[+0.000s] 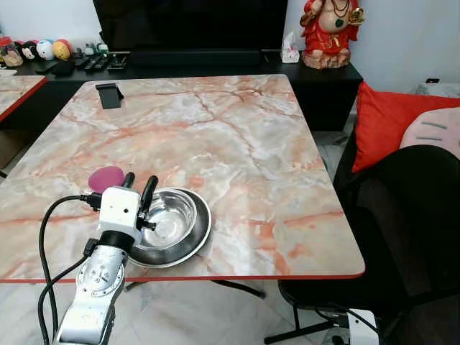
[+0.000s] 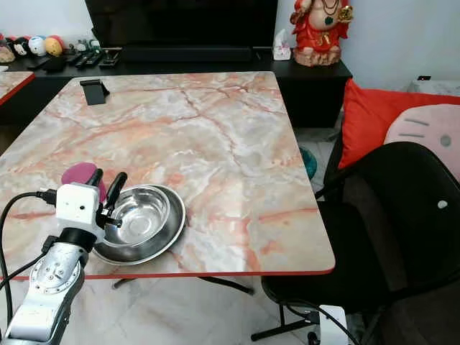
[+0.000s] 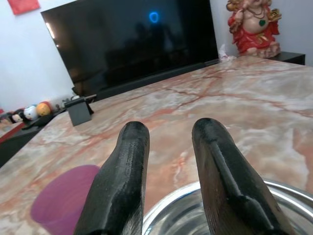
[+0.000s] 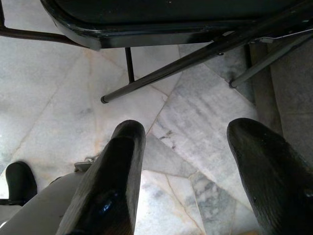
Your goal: Setting the table
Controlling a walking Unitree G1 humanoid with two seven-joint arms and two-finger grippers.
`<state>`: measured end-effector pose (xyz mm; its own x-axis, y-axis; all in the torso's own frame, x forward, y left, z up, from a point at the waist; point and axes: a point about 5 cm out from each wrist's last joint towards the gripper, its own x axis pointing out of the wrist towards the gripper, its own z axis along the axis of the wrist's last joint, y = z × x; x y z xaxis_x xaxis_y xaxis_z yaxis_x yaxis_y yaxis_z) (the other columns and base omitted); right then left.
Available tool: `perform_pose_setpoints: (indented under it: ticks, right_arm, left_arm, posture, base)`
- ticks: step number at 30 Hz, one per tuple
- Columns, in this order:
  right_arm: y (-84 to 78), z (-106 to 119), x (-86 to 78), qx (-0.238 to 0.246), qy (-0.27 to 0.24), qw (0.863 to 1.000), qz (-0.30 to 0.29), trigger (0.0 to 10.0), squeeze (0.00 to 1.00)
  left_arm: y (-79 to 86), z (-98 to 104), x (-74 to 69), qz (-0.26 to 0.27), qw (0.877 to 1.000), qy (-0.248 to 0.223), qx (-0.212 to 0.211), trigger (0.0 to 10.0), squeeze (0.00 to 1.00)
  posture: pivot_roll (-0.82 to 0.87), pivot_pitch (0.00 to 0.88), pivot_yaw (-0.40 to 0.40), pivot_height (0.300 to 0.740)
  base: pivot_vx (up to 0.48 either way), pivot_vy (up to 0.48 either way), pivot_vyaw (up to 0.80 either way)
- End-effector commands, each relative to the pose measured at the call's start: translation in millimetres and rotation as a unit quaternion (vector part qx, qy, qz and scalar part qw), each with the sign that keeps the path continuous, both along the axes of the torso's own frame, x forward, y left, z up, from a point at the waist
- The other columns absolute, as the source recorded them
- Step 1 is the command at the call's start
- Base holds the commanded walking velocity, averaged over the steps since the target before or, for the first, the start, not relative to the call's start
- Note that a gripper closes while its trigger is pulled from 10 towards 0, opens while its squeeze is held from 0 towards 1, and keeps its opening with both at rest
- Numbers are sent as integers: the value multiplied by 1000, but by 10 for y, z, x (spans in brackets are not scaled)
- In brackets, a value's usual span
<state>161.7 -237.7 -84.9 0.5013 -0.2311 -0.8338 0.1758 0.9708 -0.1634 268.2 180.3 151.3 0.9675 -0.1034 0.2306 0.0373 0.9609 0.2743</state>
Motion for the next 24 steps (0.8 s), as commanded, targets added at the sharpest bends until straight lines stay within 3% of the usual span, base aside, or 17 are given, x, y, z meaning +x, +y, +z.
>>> perform_pose_setpoints:
  ticks: [1, 24]
  right_arm:
    - [1, -10, -24, 3, 1, 1000, -10, 10000, 0]
    - [2, -5, -8, 5, 2, 1000, -10, 10000, 0]
  left_arm:
    - [-25, -6, -2, -3, 1000, -4, 5, 10000, 0]
    - [-42, 84, 29, -3, 1000, -18, 2, 10000, 0]
  posture:
    - [-48, 0, 25, 740]
    - [-44, 0, 29, 740]
  base:
    - [0, 0, 0]
    - [0, 0, 0]
